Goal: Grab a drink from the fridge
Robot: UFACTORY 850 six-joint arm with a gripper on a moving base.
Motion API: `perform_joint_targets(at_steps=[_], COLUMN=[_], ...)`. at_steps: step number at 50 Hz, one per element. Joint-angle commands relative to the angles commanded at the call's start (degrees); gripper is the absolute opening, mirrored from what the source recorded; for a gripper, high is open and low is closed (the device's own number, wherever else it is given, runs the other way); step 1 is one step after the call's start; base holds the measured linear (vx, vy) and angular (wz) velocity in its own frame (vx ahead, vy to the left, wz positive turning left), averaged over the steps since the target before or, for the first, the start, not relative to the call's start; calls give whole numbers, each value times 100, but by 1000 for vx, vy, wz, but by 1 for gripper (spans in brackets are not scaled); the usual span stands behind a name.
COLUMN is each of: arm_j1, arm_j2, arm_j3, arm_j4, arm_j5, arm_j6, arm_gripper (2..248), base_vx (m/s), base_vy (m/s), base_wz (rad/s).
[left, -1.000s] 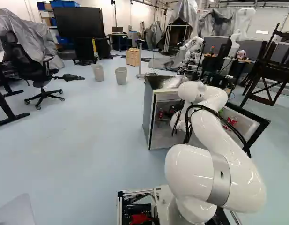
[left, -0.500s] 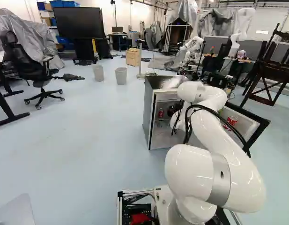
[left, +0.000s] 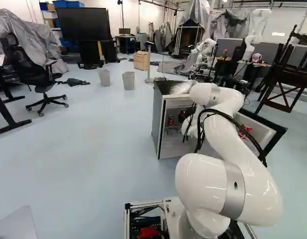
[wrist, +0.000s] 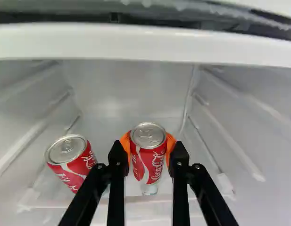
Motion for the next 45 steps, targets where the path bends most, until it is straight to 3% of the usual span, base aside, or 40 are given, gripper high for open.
perform_joint_targets(at_steps=[45], arm_j1=[-219], arm_j2=[1733], arm_j3=[2247], arm_j4=[0], arm_j5=[0], arm_j6=[0], arm_gripper=[94], base_vx=[0], base_vy=[0], base_wz=[0])
